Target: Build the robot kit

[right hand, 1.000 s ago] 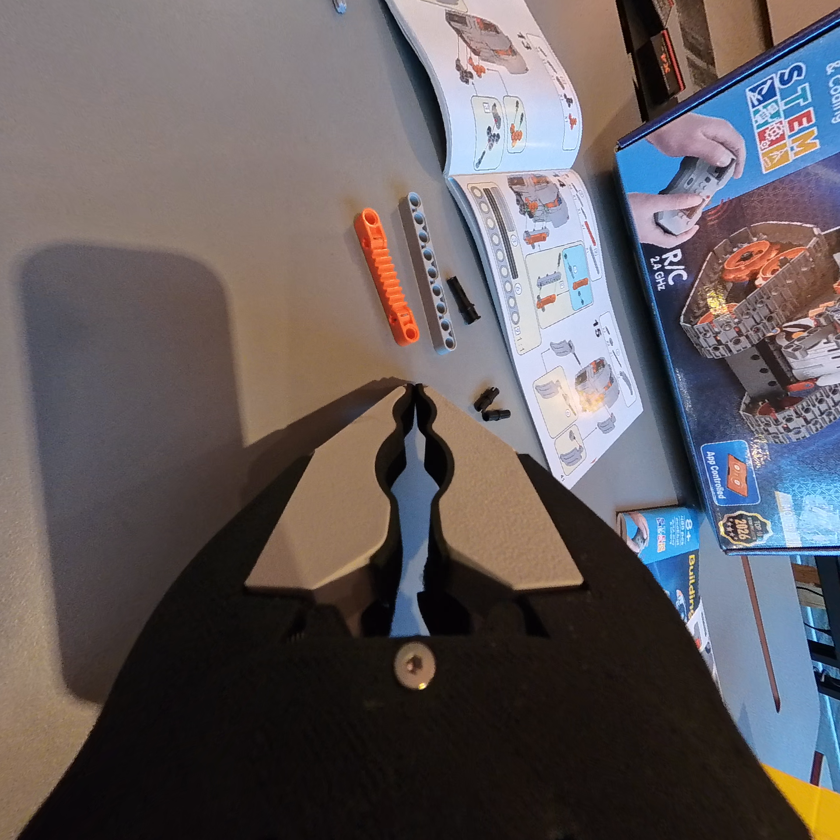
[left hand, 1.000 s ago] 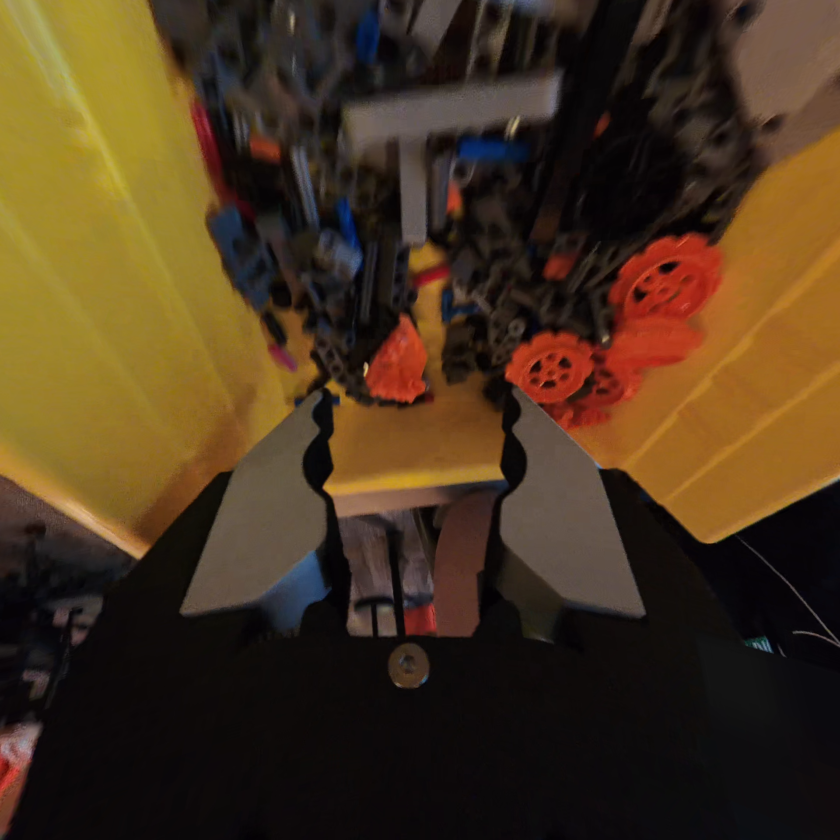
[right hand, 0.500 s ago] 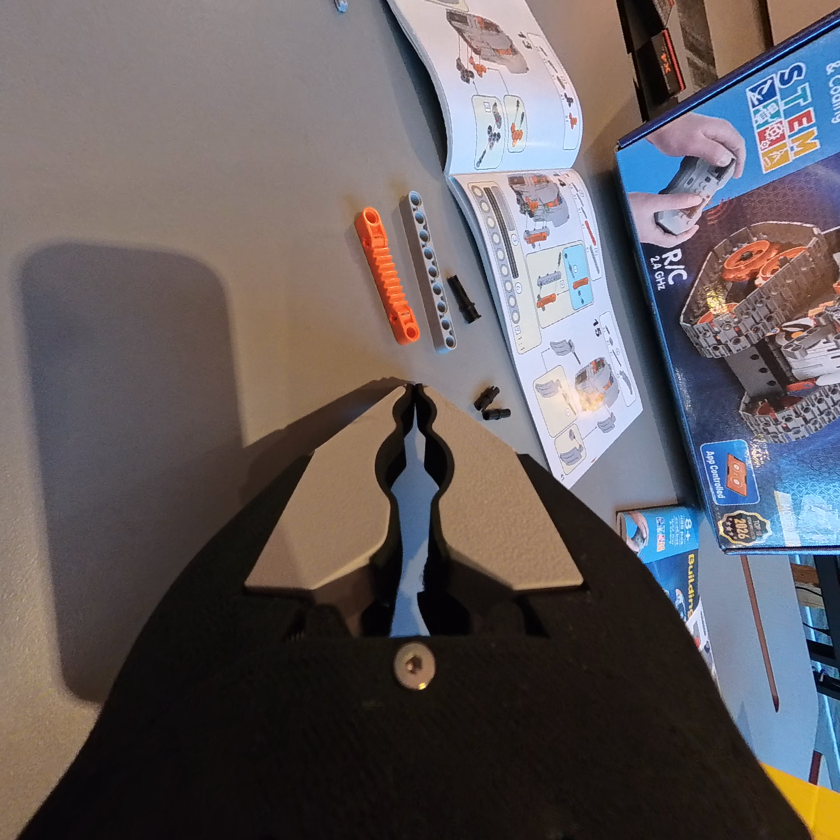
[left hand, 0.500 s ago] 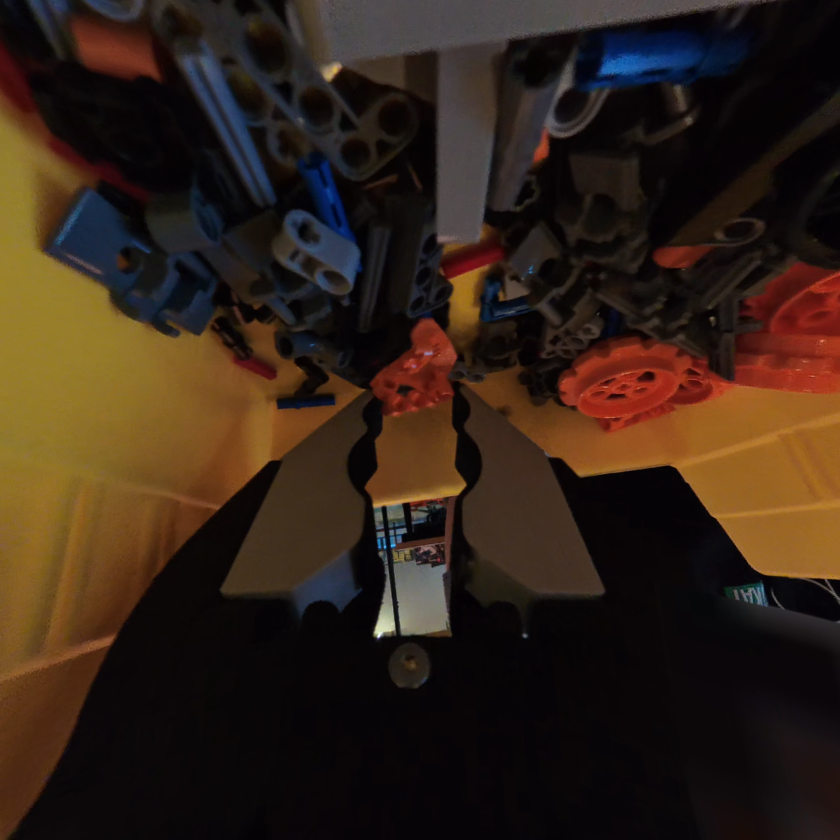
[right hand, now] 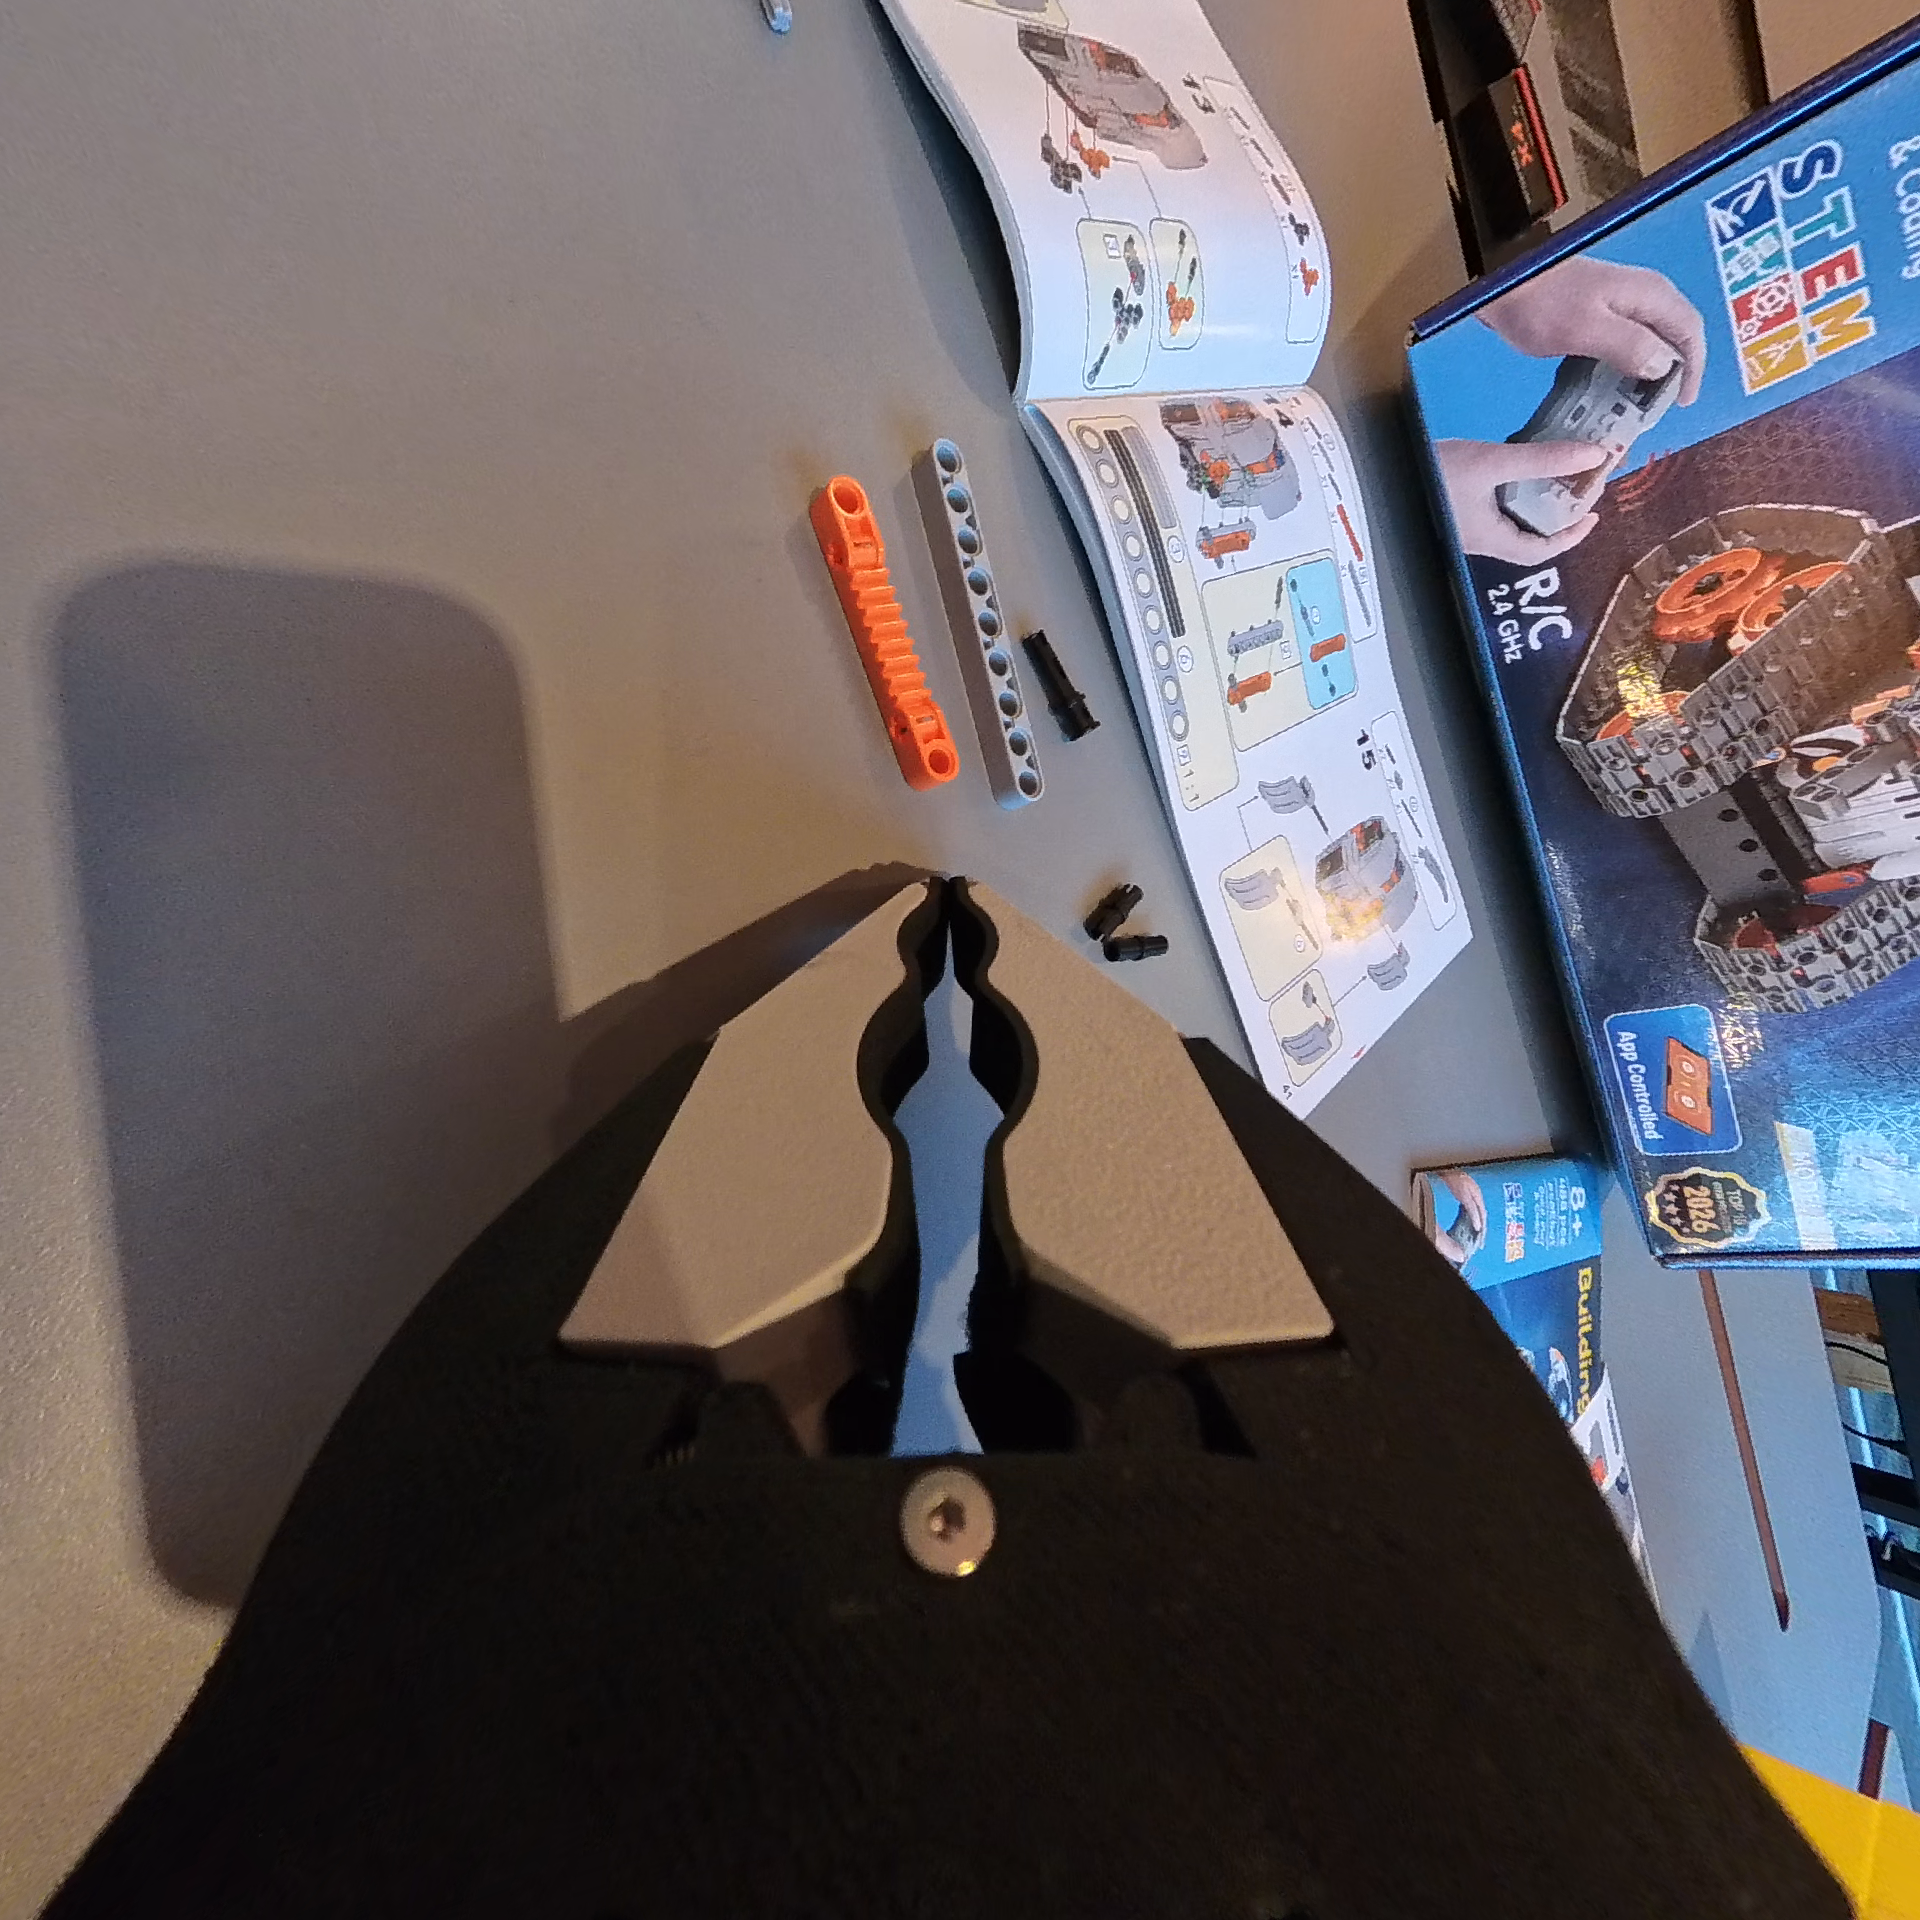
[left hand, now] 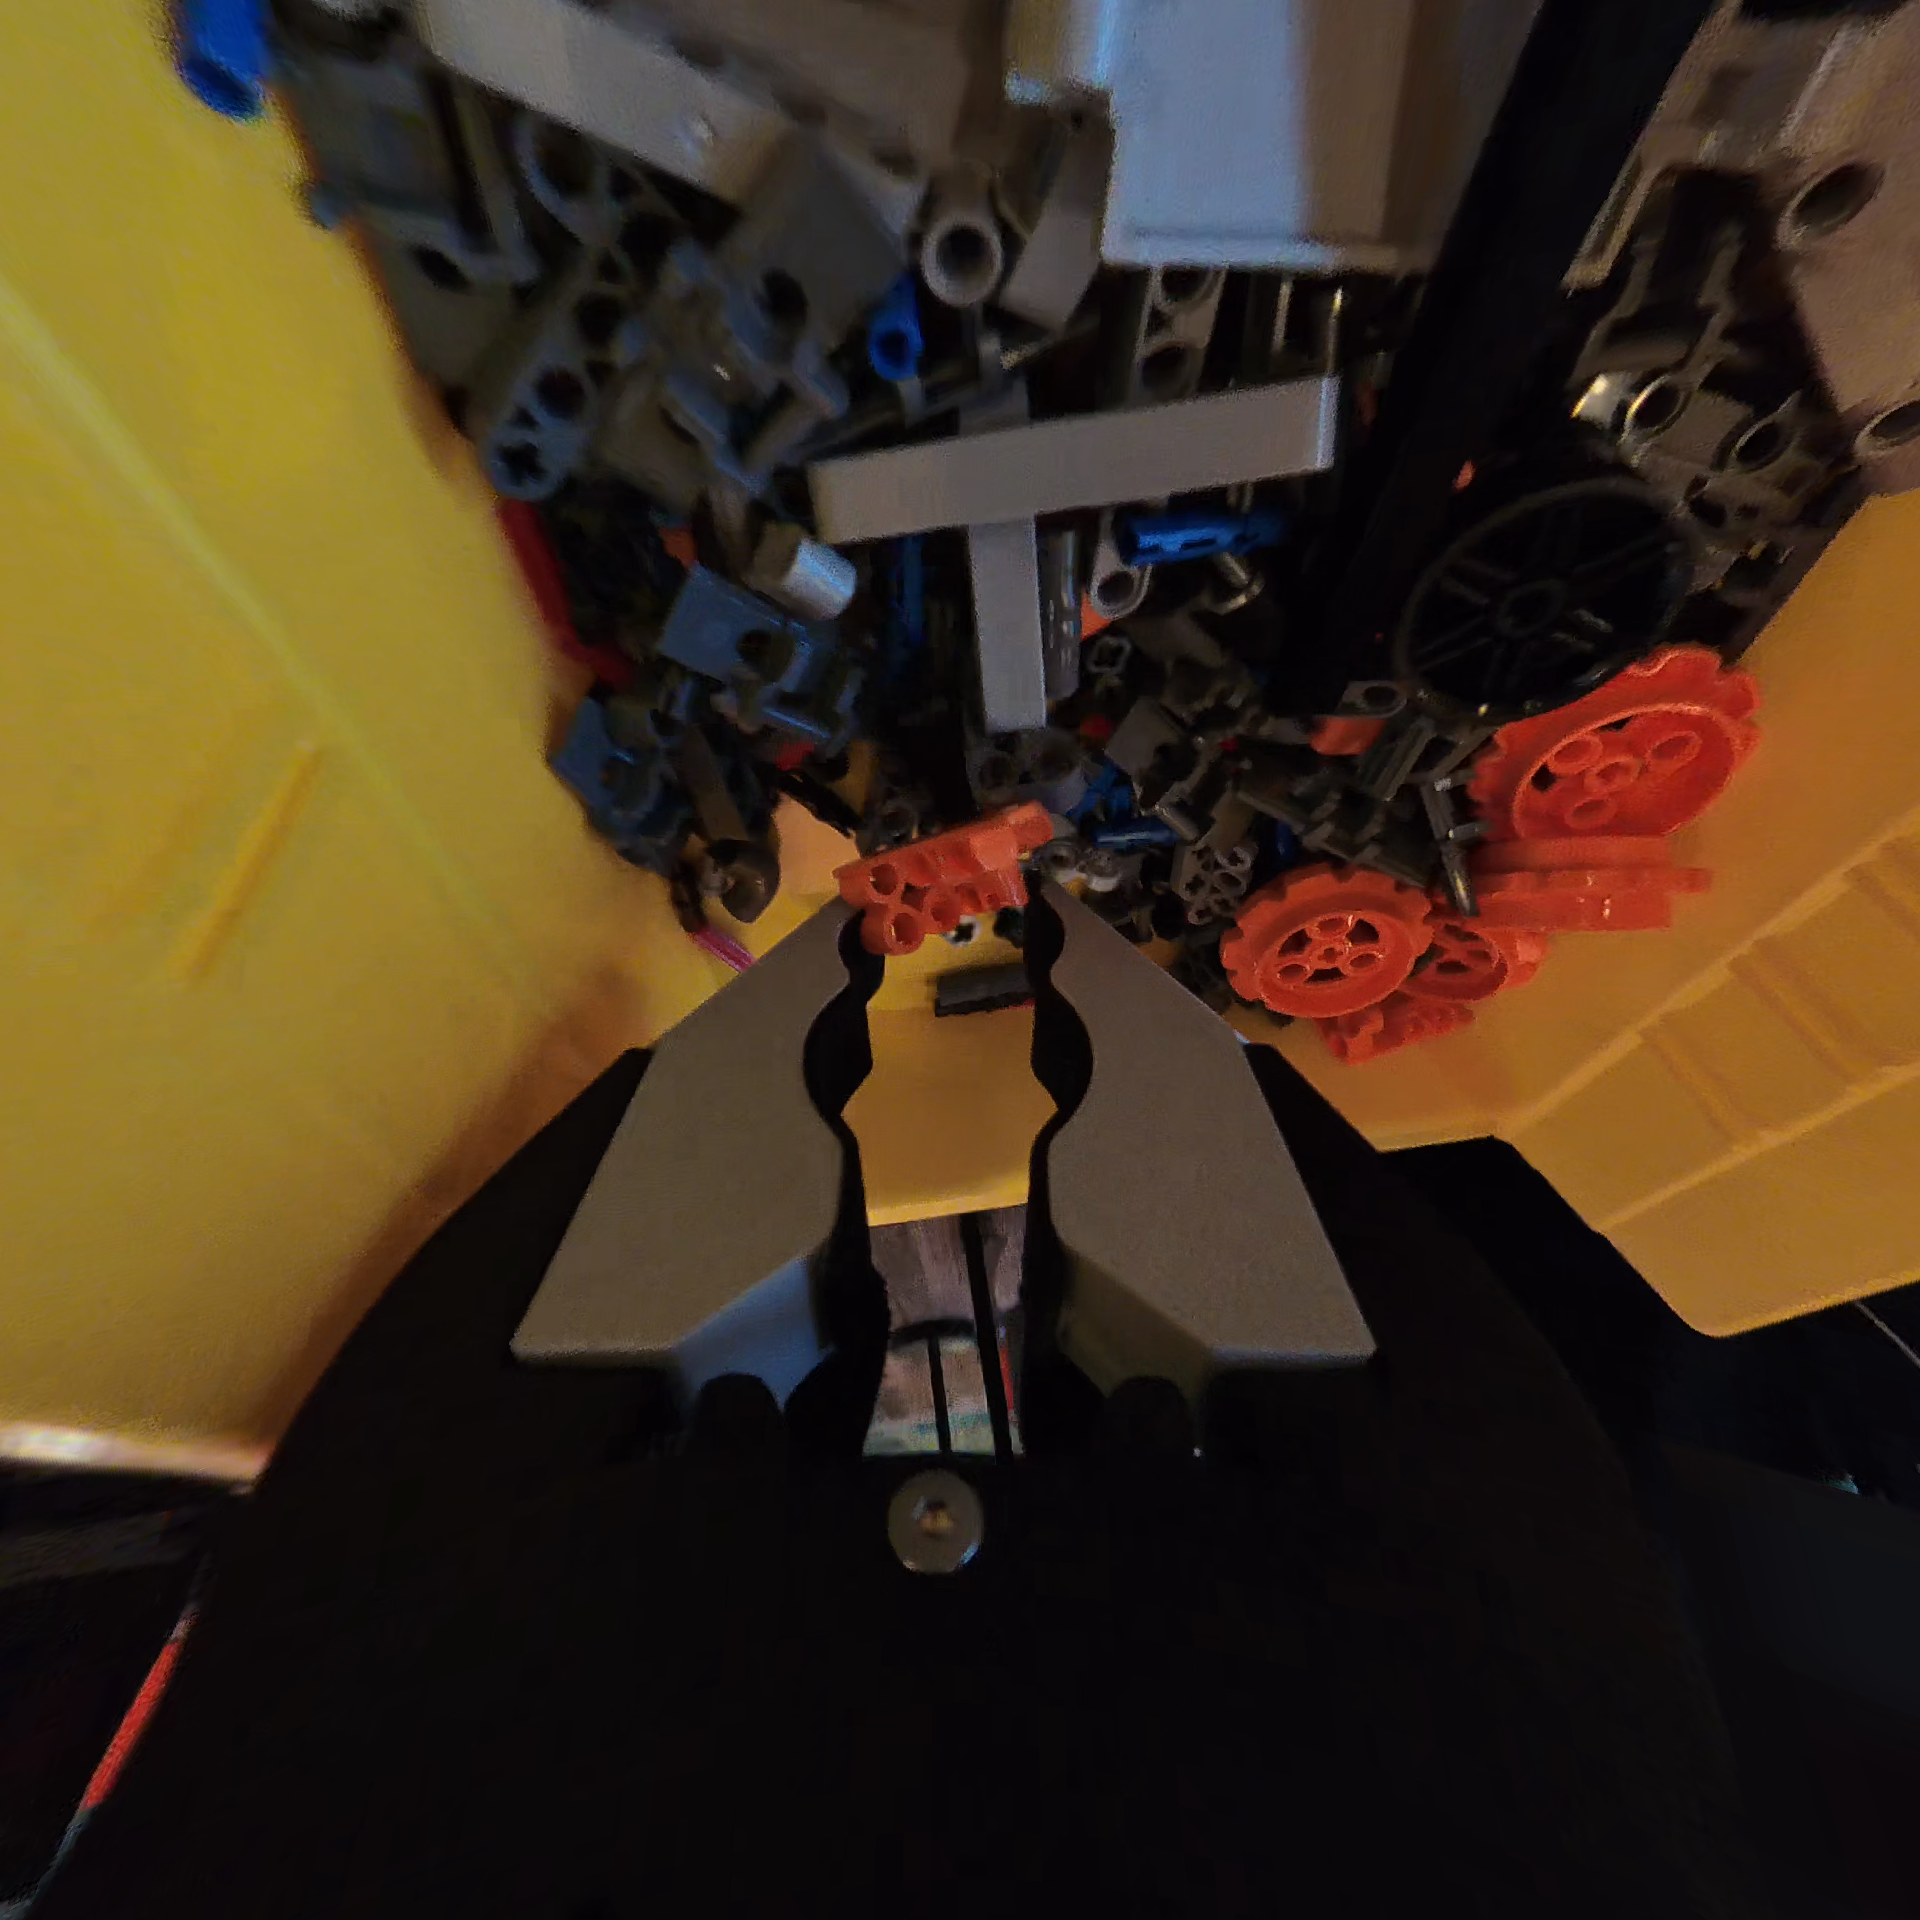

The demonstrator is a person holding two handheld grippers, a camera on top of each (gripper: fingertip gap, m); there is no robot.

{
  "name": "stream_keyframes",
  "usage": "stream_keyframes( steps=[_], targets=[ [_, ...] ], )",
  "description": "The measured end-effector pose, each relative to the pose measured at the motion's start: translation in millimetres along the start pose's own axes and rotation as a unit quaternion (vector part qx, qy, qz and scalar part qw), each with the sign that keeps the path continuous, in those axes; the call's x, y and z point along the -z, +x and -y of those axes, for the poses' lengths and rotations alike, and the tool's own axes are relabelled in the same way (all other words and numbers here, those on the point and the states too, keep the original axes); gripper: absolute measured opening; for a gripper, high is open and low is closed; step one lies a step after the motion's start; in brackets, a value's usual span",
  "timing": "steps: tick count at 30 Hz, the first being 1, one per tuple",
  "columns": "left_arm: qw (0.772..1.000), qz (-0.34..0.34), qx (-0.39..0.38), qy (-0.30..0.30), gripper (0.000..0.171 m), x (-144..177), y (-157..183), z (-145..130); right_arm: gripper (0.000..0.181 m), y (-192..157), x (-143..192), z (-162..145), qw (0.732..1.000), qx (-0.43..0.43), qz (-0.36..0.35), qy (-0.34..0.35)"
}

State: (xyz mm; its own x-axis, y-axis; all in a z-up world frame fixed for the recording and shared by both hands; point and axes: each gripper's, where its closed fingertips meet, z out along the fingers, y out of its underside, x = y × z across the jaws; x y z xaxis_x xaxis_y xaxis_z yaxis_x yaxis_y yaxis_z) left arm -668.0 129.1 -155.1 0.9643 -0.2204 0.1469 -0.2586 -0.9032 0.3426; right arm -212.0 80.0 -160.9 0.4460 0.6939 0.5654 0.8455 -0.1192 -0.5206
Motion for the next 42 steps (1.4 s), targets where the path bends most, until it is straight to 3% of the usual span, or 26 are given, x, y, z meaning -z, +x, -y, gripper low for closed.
stream_keyframes(
  steps=[5, 7, 14, 19, 25, 32, 35, 42],
  targets=[
    [0.997, -0.021, 0.038, 0.067, 0.026, 15, 0, 16, 0.0, 0, 0, 0, 1.0, -0.001, 0.0, 0.001],
    [0.996, -0.025, 0.045, 0.071, 0.042, 17, 2, 14, 0.0, 0, 0, 0, 1.0, -0.002, 0.001, 0.001],
    [0.999, -0.032, 0.005, 0.018, 0.052, 10, 28, -18, 0.0, 0, 0, 0, 1.0, -0.002, 0.001, 0.001],
    [0.998, -0.038, -0.05, 0.02, 0.058, 10, 57, -13, 0.0, 0, -1, 0, 1.0, -0.003, 0.001, 0.001],
    [0.997, 0.008, -0.035, -0.061, 0.072, -10, 58, -22, 0.0, 0, -1, 0, 1.0, -0.004, 0.002, 0.001],
    [0.995, 0.024, -0.036, -0.092, 0.064, -16, 62, -24, 0.0, 0, 0, 0, 1.0, -0.004, 0.004, 0.002],
    [0.994, 0.017, -0.046, -0.103, 0.039, -17, 58, -27, 0.0, 0, -1, 0, 1.0, -0.006, 0.005, 0.004],
    [0.996, -0.012, -0.023, -0.082, 0.037, -13, 34, -27, 0.0, 0, -1, 0, 1.0, -0.006, 0.004, 0.004]
  ],
)
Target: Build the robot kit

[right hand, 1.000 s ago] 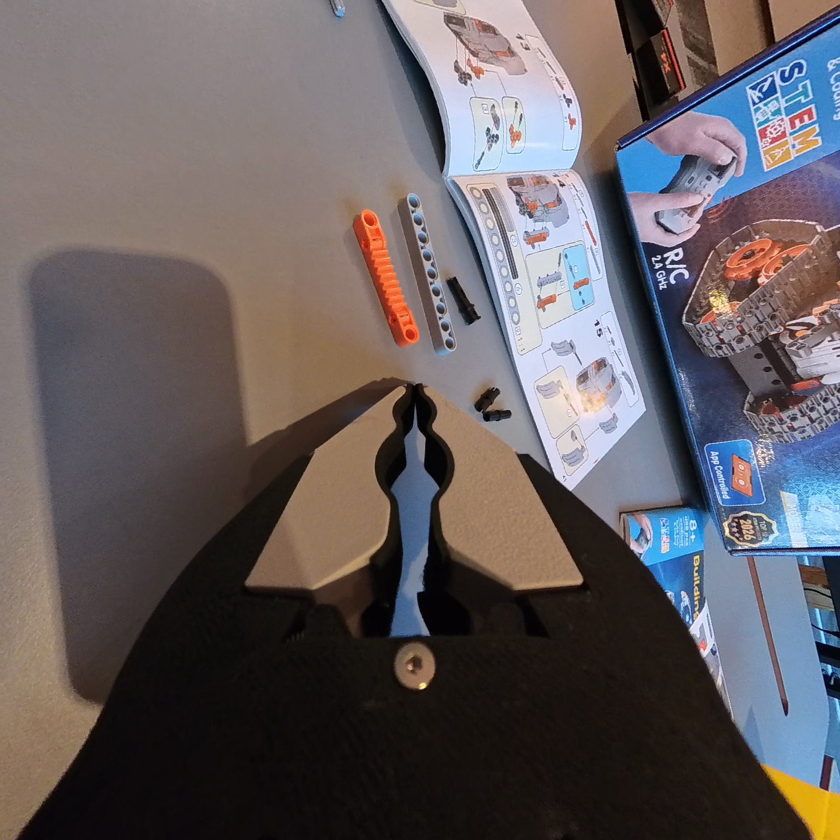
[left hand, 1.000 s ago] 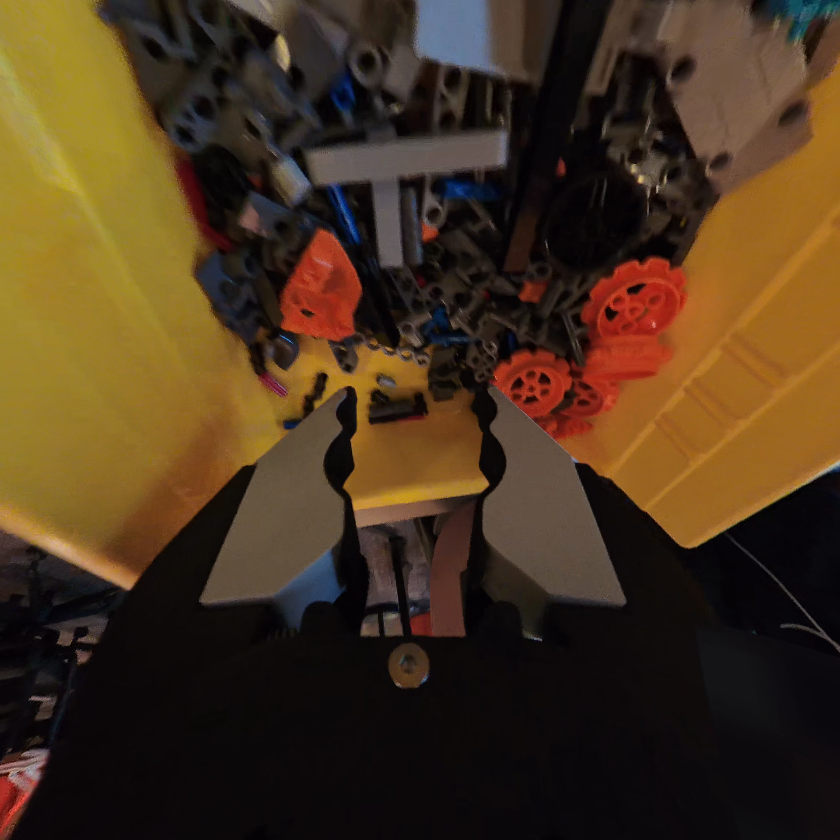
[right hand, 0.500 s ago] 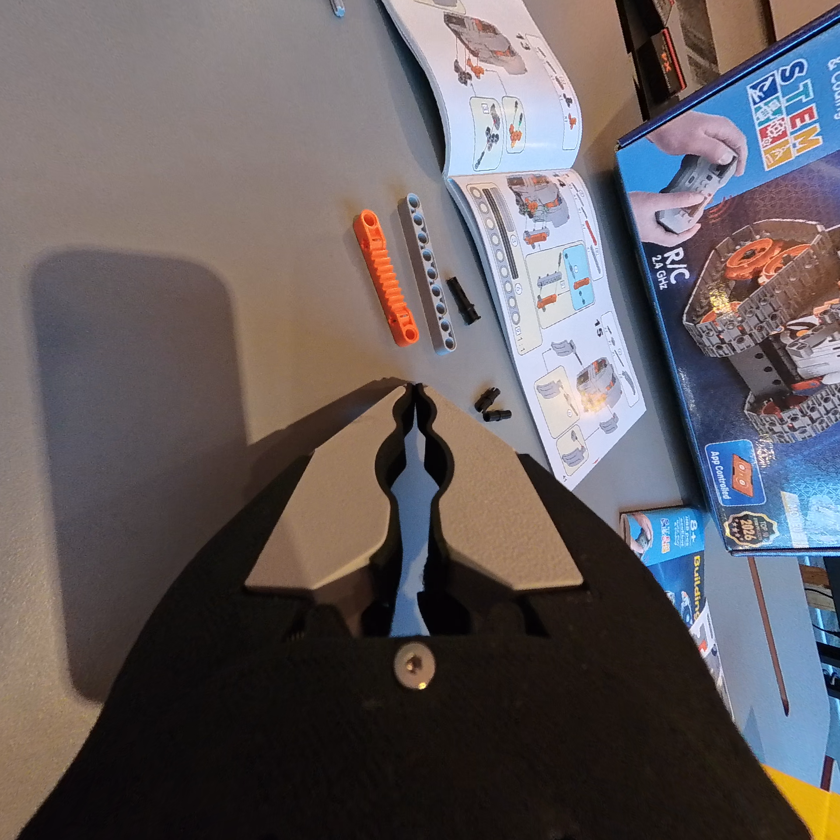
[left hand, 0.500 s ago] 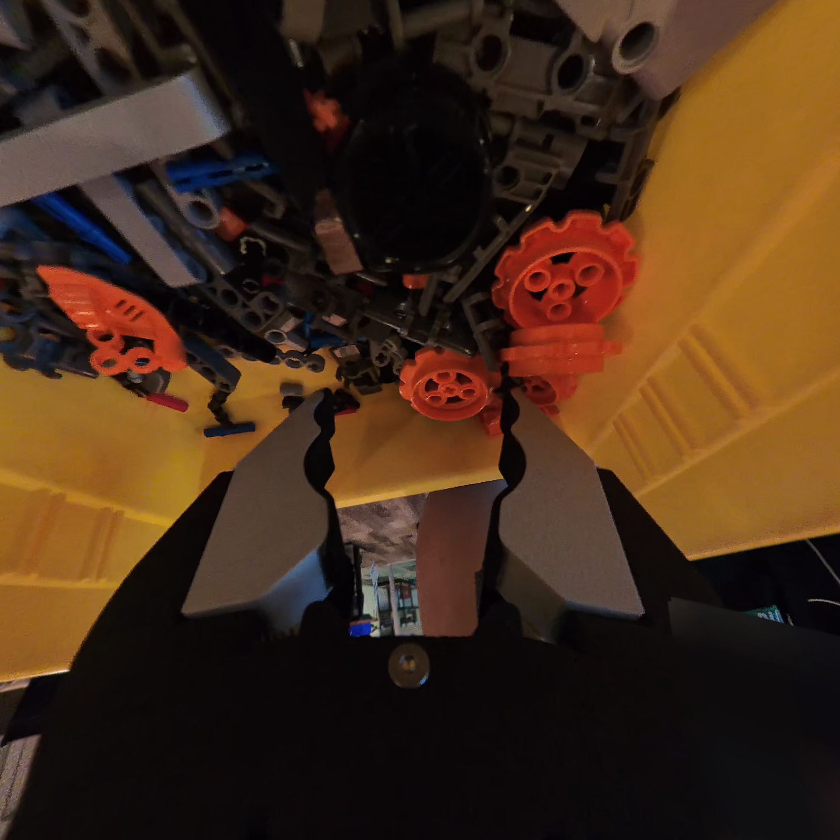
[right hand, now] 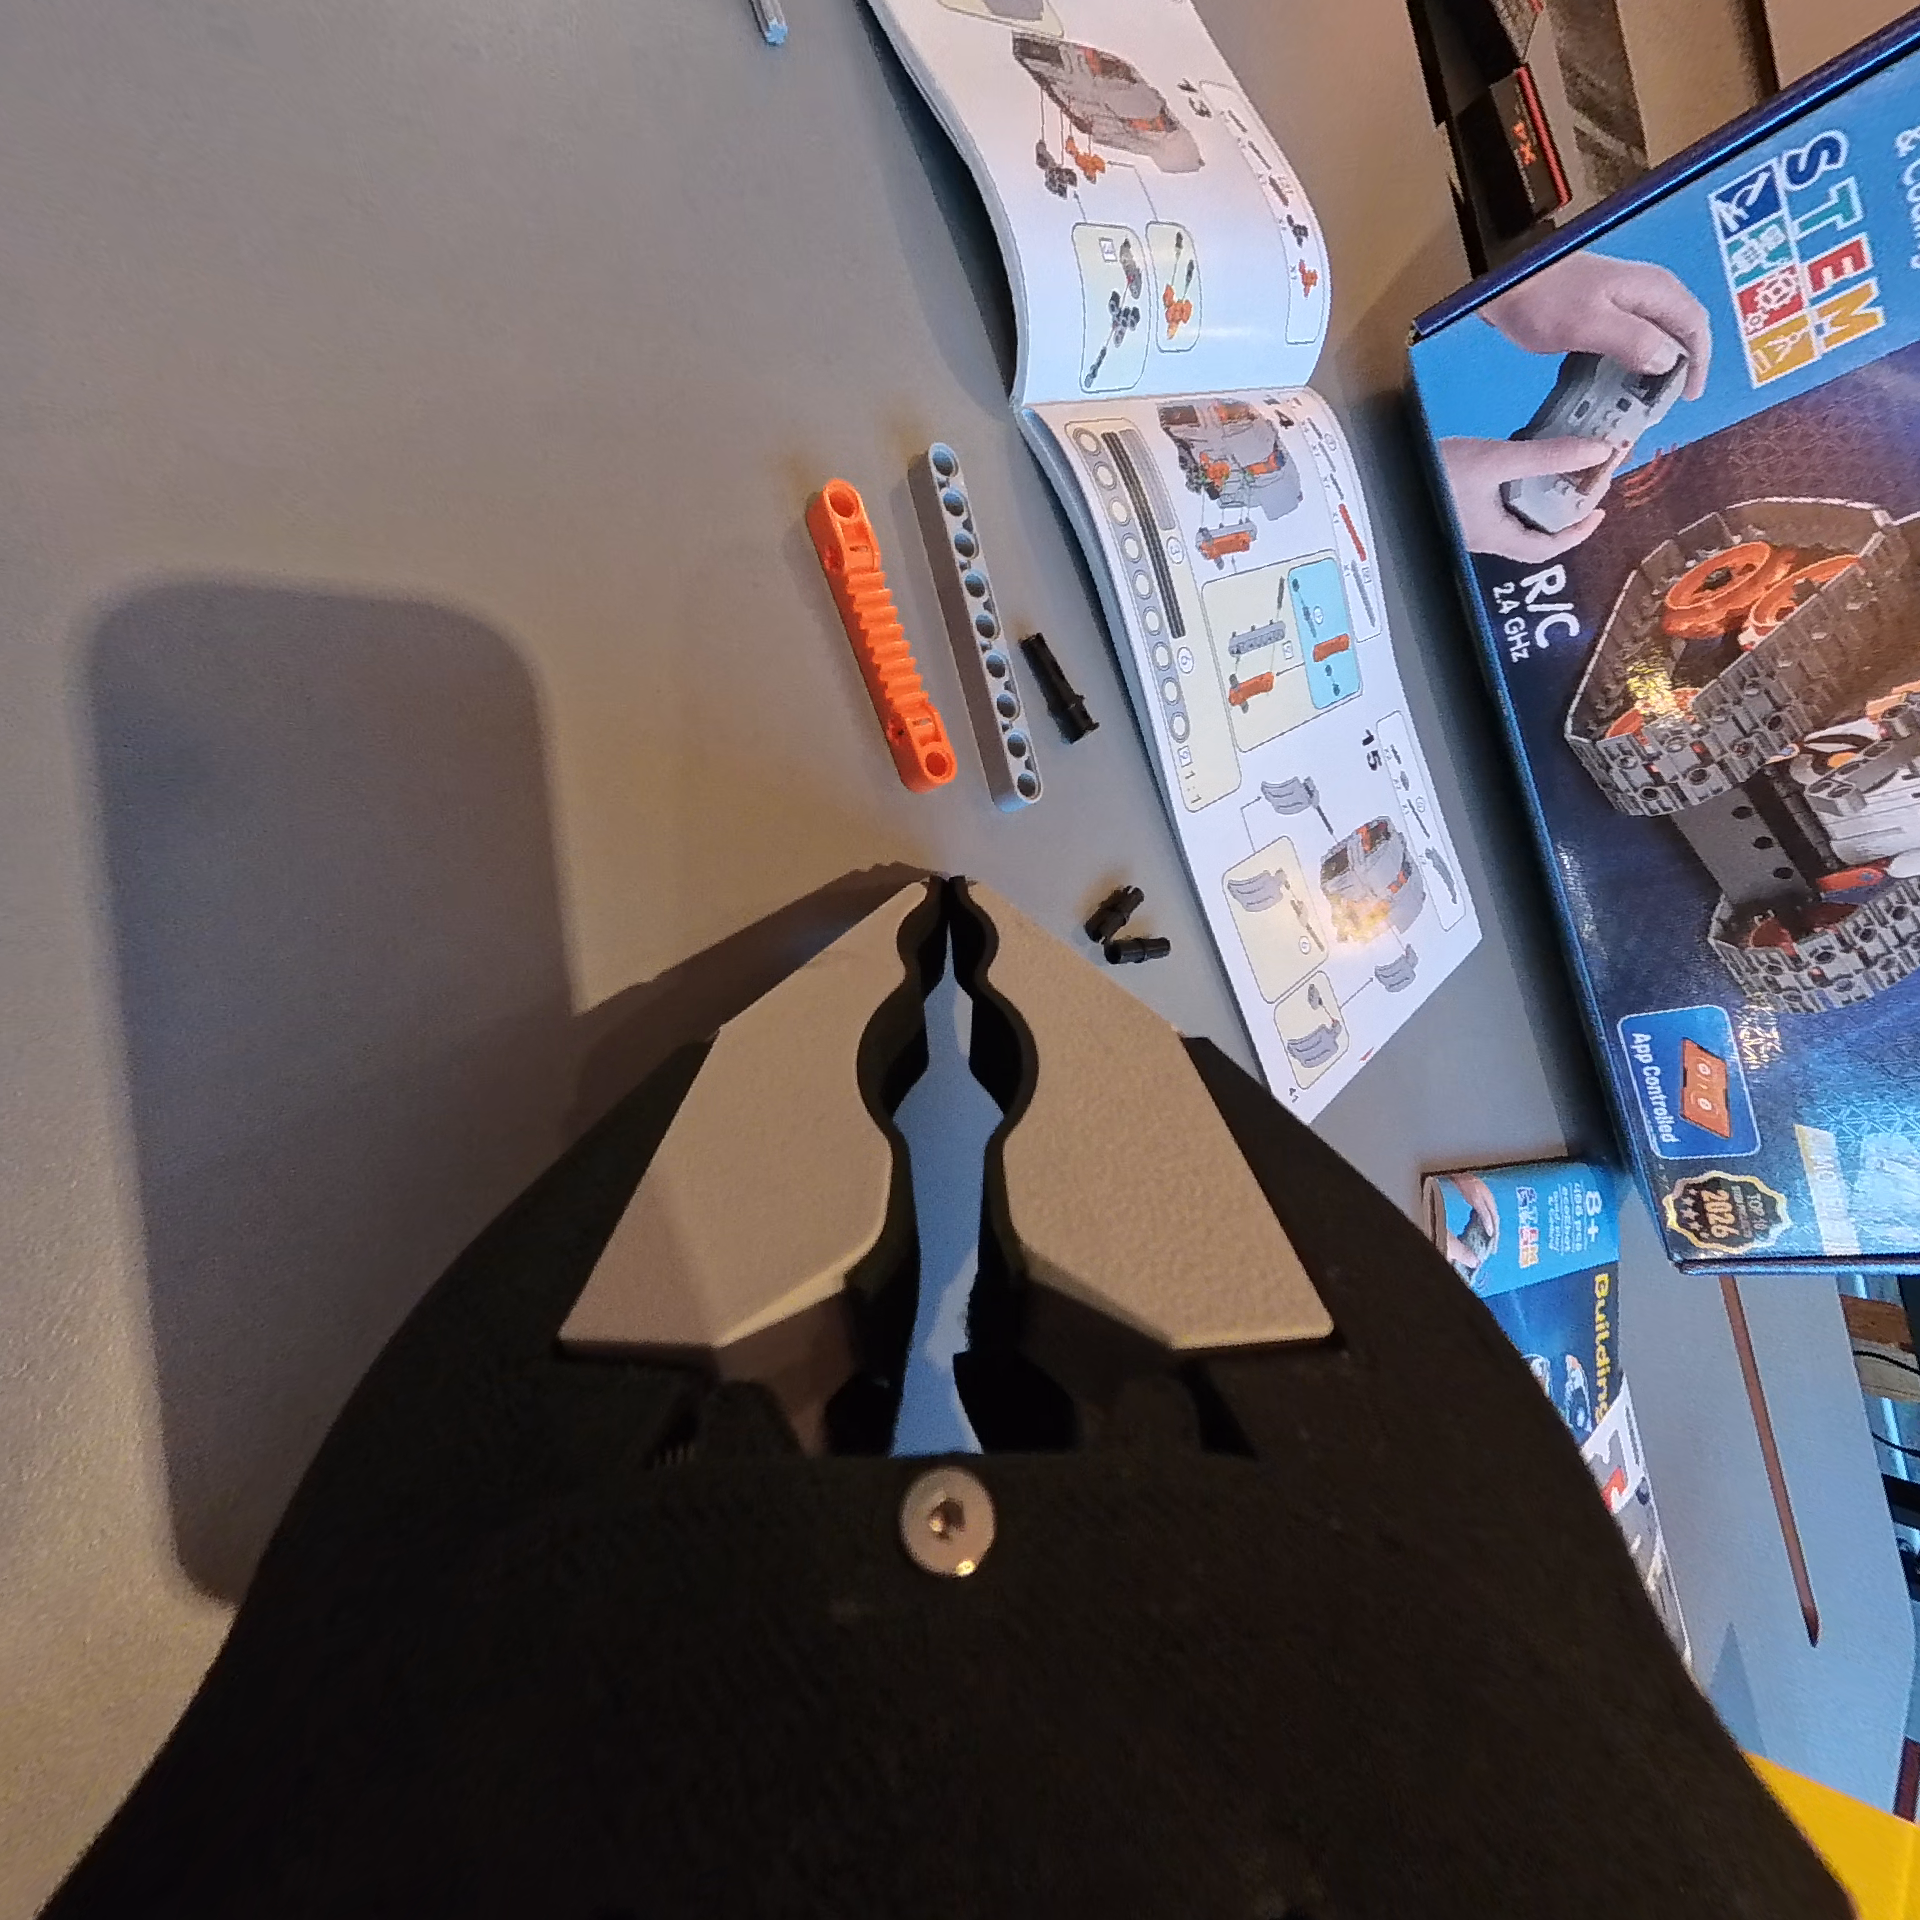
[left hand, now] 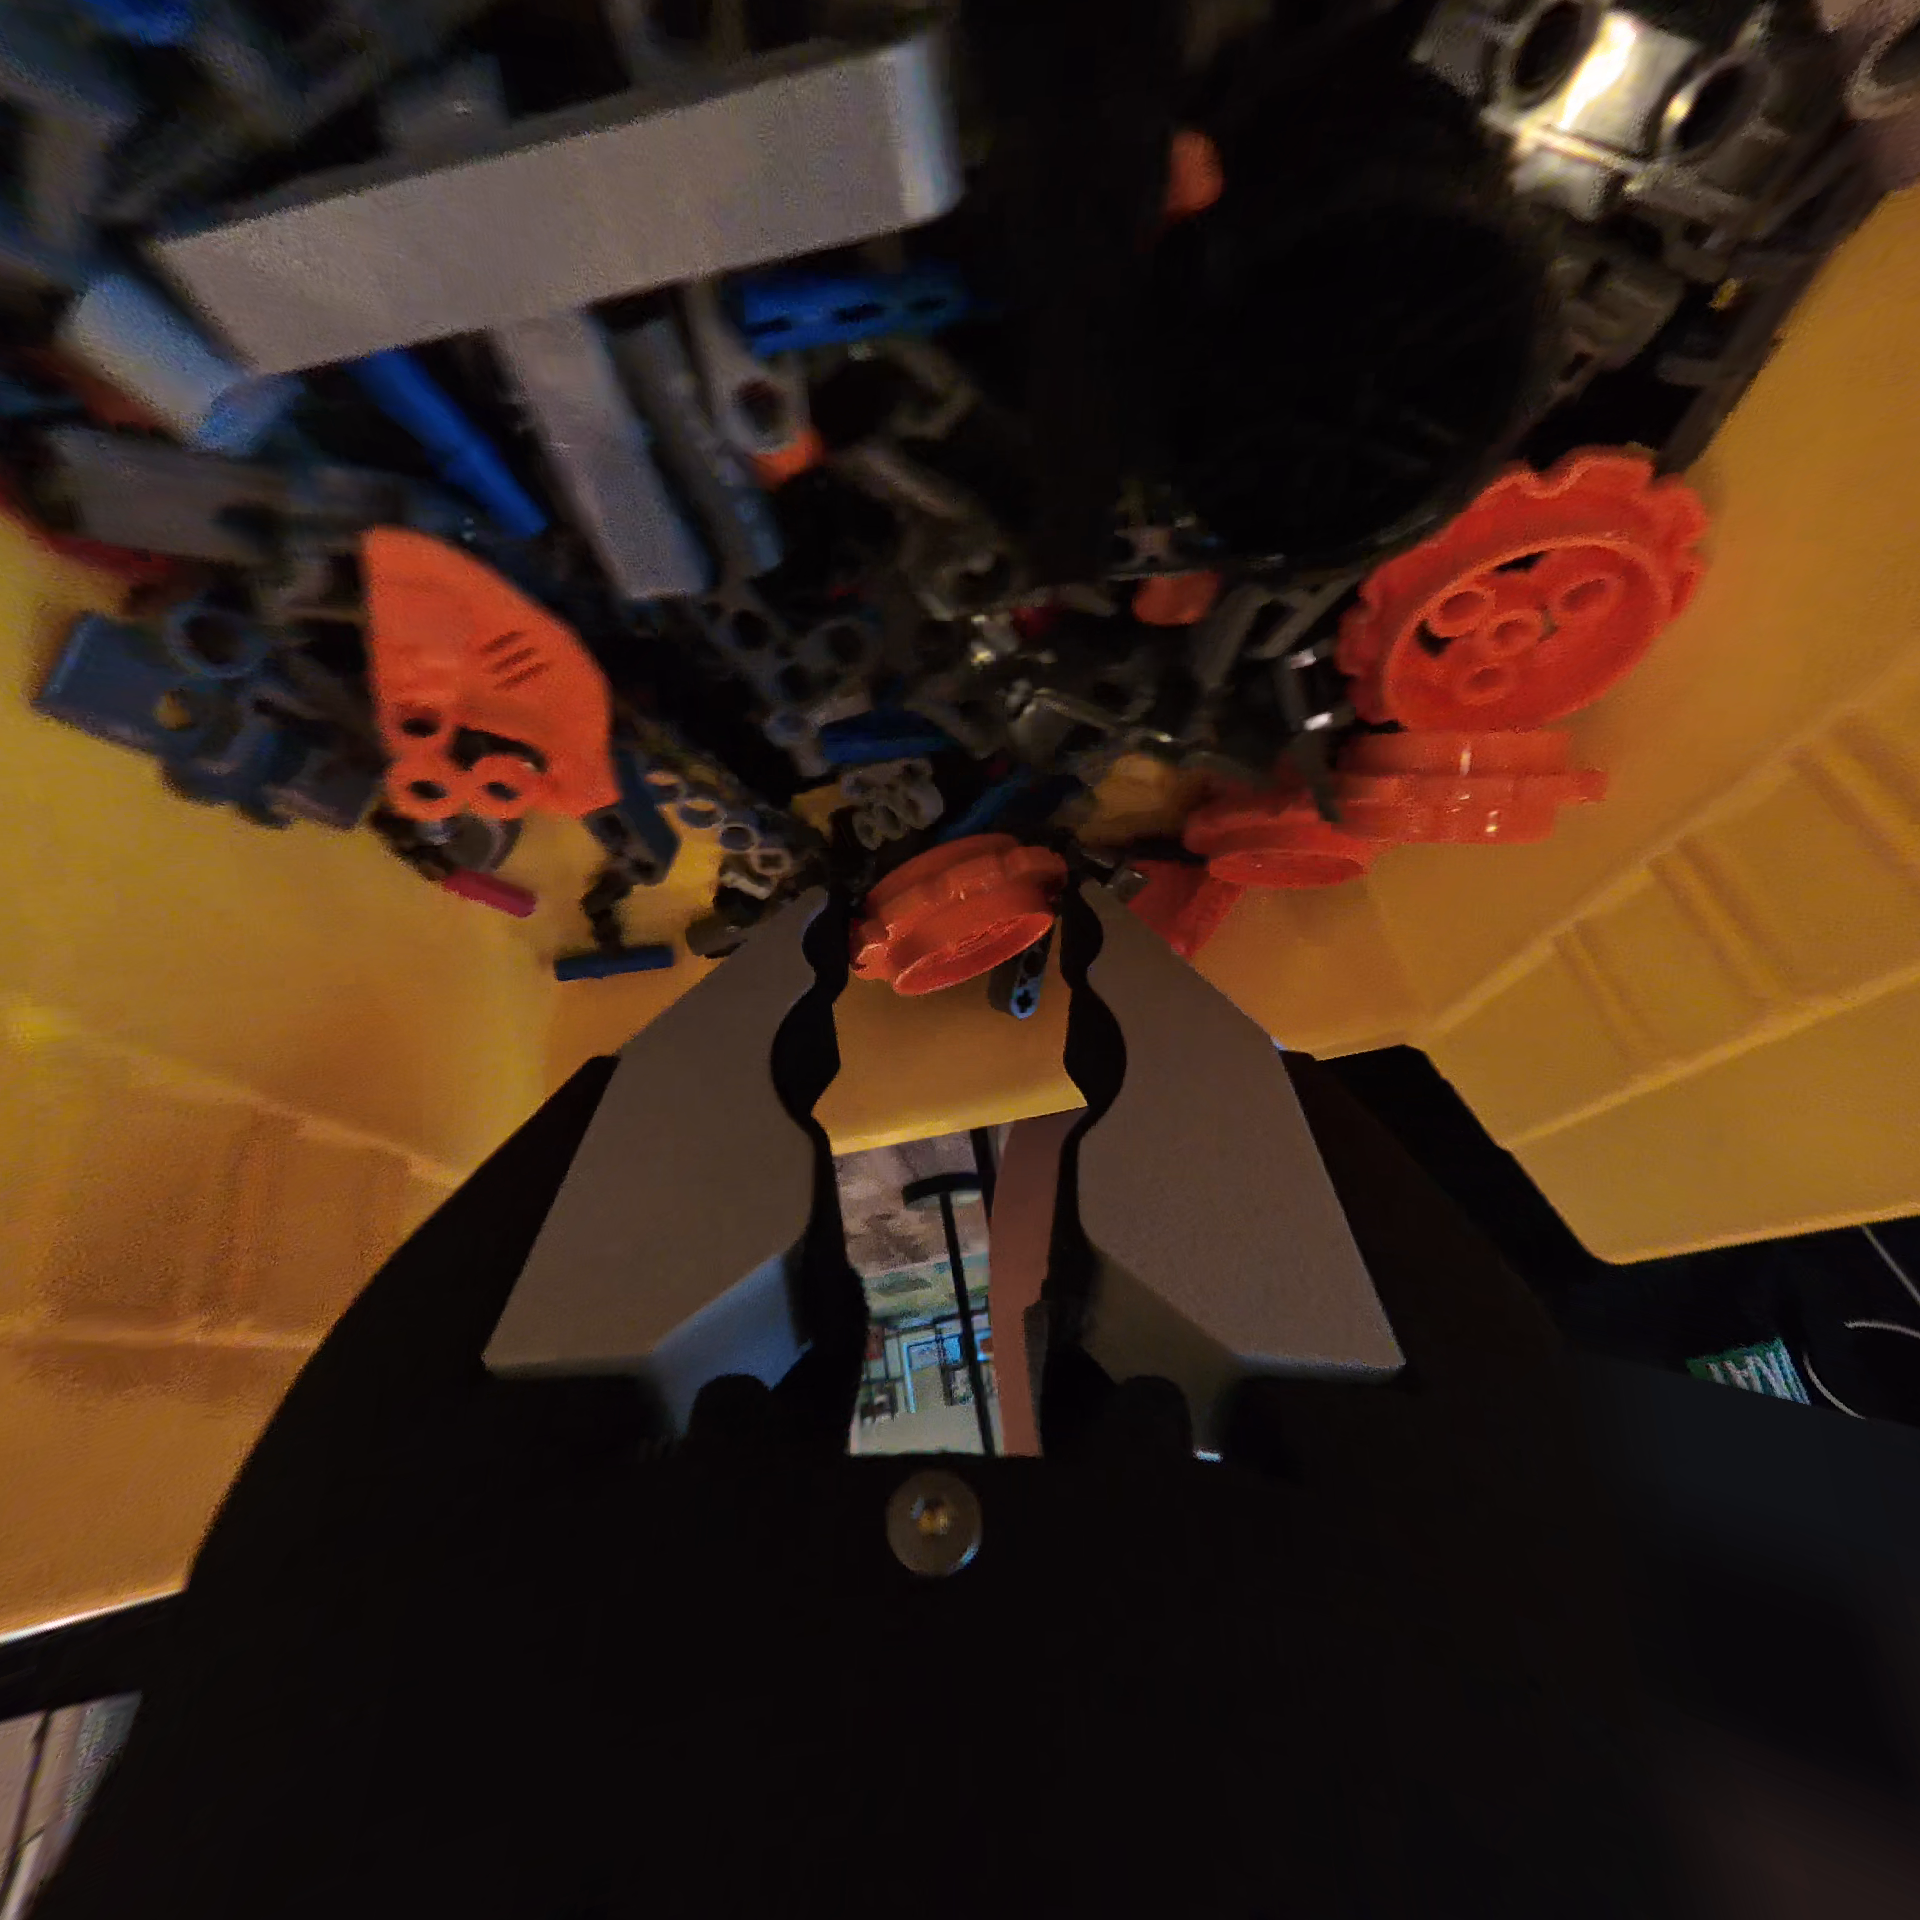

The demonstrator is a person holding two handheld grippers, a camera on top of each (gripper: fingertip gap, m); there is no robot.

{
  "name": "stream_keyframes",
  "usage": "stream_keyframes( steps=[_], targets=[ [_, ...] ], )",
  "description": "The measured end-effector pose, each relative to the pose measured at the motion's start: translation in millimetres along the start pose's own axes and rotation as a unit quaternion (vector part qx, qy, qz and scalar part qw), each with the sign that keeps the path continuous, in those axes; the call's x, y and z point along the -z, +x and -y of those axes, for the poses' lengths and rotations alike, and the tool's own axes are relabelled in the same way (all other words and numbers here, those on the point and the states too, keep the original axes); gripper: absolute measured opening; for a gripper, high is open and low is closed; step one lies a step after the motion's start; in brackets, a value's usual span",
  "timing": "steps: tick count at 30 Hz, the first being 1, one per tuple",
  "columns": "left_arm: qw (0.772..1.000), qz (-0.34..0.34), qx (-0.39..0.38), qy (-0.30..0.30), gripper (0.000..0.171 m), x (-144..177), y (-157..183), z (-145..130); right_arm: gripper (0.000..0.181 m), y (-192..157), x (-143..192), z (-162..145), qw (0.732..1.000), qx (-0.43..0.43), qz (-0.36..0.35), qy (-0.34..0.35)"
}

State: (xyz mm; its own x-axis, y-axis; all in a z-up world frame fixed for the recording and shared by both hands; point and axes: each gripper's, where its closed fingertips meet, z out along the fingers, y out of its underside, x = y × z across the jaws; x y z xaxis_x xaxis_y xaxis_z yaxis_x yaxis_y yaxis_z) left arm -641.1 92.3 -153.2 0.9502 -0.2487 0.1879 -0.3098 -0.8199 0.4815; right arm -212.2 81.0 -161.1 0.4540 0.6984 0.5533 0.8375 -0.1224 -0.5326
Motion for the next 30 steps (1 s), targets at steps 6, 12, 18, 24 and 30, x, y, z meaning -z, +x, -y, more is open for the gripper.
stream_keyframes(
  steps=[6, 12, 18, 24, 30],
  targets=[
    [0.997, -0.02, 0.035, 0.064, 0.037, 14, -26, 1, 0.0, 1, -1, 0, 1.0, -0.004, 0.0, 0.001],
    [0.991, -0.029, 0.061, 0.118, 0.04, 27, -31, 7, 0.0, 1, -2, 1, 1.0, -0.008, 0.0, 0.003],
    [0.998, -0.019, 0.017, 0.056, 0.064, 11, -4, -12, 0.0, 2, -2, 1, 1.0, -0.008, -0.001, 0.002],
    [0.999, 0.01, 0.014, -0.045, 0.056, -9, 2, -10, 0.0, 2, -2, 1, 1.0, -0.009, -0.001, 0.003],
    [0.995, 0.041, 0.012, -0.085, 0.036, -15, -1, -13, 0.0, 1, -1, 0, 1.0, -0.007, 0.0, 0.002]
  ],
)
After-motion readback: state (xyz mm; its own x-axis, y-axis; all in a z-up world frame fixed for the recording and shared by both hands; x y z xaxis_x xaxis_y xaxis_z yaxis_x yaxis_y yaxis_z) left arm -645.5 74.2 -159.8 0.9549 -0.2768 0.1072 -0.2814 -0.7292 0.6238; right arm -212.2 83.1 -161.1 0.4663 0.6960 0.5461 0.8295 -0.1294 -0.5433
